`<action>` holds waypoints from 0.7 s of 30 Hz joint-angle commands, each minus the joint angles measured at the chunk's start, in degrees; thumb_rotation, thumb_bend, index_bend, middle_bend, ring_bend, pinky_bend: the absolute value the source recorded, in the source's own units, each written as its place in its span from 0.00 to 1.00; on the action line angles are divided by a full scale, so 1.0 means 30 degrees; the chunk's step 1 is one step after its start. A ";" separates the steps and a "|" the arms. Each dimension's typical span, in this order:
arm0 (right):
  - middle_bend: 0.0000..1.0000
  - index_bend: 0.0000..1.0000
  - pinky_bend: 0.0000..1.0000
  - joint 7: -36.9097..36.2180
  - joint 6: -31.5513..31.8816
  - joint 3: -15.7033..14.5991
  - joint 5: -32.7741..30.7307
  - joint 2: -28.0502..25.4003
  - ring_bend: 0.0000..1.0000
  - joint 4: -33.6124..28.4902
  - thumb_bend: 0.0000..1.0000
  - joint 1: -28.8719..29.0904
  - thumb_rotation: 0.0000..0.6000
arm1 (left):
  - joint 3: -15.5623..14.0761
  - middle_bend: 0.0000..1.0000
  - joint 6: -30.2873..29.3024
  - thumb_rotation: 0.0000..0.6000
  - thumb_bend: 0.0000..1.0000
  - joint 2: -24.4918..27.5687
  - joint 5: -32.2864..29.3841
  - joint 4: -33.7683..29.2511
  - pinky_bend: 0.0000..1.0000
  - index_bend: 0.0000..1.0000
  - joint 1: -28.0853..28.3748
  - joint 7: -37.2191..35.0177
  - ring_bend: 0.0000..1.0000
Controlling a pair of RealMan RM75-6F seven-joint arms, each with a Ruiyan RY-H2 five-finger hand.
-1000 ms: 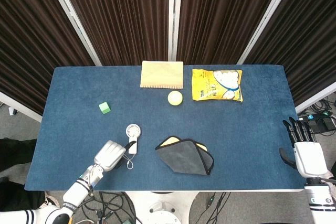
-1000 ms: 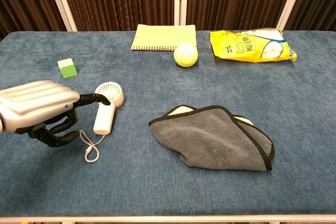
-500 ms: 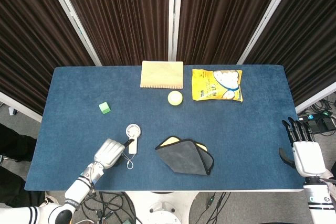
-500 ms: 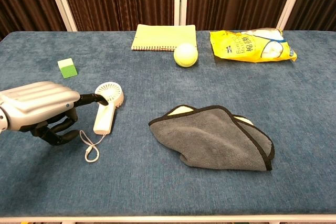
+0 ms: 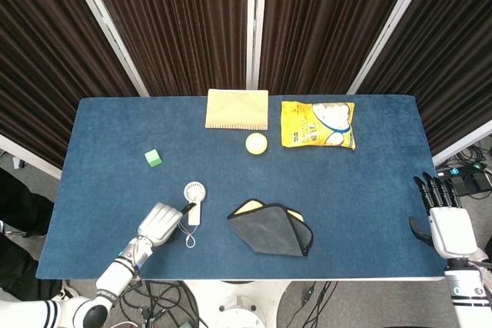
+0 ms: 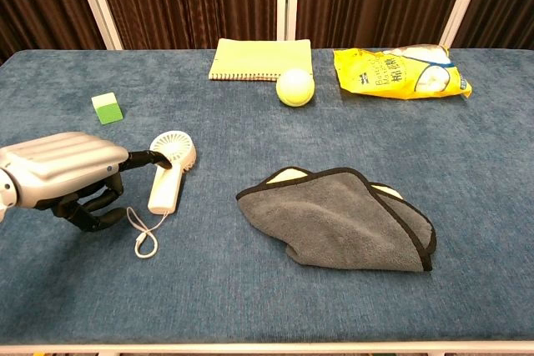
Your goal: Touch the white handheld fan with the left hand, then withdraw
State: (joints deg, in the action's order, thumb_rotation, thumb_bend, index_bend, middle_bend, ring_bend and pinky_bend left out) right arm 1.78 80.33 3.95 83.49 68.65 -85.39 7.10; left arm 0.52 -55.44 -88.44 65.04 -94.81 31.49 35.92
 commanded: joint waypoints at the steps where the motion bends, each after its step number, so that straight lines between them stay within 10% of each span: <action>1: 0.00 0.00 0.00 0.0010 0.0006 -0.0024 0.0044 0.0026 0.00 0.0018 0.30 0.0005 1.00 | -0.0045 0.81 0.0094 1.00 0.46 -0.0033 -0.0170 0.0070 0.82 0.13 0.0041 -0.0282 0.83; 21: 0.00 0.00 0.00 -0.0138 0.0060 -0.0062 0.0066 0.0072 0.00 0.0210 0.30 -0.0034 1.00 | -0.0034 0.81 -0.0281 1.00 0.46 0.0288 -0.0496 -0.0166 0.82 0.14 0.0374 -0.1243 0.83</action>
State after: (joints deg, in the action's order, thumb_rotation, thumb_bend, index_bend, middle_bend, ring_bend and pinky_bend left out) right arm 1.38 80.50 3.76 83.69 68.87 -84.77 7.00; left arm 0.09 -55.53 -87.94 63.42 -94.67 32.64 31.87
